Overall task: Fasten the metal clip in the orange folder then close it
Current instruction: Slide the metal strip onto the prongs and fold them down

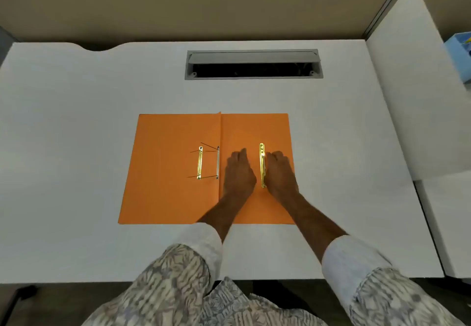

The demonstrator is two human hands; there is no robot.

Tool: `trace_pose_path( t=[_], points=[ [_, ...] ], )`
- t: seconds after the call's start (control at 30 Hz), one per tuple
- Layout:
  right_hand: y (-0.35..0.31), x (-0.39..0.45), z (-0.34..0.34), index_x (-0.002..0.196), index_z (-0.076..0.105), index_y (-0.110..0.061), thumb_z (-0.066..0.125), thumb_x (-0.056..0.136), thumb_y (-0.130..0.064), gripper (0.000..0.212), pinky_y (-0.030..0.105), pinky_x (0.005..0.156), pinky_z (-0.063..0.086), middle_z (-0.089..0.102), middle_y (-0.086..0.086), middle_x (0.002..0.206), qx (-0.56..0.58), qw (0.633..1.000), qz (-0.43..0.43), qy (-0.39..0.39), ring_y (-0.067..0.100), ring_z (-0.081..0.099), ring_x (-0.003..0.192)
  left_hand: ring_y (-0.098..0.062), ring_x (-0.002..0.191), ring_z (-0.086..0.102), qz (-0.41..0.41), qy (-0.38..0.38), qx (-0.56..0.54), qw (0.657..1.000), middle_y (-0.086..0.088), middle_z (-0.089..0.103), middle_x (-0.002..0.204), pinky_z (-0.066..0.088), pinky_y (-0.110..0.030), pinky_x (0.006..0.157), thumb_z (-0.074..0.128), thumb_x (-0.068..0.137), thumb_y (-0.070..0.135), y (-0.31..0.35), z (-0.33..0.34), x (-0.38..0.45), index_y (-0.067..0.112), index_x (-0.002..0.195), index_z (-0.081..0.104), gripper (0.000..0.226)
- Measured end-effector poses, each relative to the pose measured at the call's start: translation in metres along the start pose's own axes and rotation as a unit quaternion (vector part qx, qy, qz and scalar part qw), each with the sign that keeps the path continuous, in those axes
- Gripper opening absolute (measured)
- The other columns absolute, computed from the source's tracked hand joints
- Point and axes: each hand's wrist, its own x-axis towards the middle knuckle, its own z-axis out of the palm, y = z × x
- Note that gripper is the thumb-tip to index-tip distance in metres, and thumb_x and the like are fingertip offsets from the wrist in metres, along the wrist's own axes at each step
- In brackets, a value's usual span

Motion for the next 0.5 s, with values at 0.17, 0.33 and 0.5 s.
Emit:
trace_pose_path(
  t=[0.17,0.33,0.5],
  points=[
    [-0.009,-0.007,0.007,0.111,0.061,-0.005,0.055,0.085,0.009,0.031,0.034,0.07,0.05,0.061,0.017,0.109,0.13,0.985,0.105,0.029,0.032,0.061,0.092,-0.026,0.115,0.061,-0.183,-0.004,-0.203,0.962,-0.015,0.065,0.124,0.046,-0.025,0.088,0.044,0.09,-0.008,0.014,0.001,-0.002,0.003,0.132,0.057,0.046],
    [-0.018,-0.012,0.009,0.097,0.065,-0.005,0.054,0.087,0.006,0.018,0.023,0.054,0.037,0.063,0.015,0.093,0.201,0.97,0.133,0.041,0.022,0.055,0.074,-0.021,0.1,0.069,-0.28,-0.001,-0.311,0.908,-0.012,0.074,0.108,0.047,-0.016,0.068,0.055,0.086,-0.003,0.024,0.002,0.0,0.004,0.113,0.07,0.031],
    [-0.02,-0.016,0.006,0.096,0.066,-0.003,0.055,0.091,-0.003,0.012,0.029,0.064,0.04,0.065,0.016,0.091,0.229,0.963,0.131,0.051,0.028,0.06,0.08,-0.022,0.092,0.068,-0.348,-0.001,-0.338,0.874,-0.01,0.073,0.107,0.049,-0.02,0.061,0.066,0.083,0.004,0.026,0.004,0.007,0.009,0.102,0.073,0.021]
  ],
)
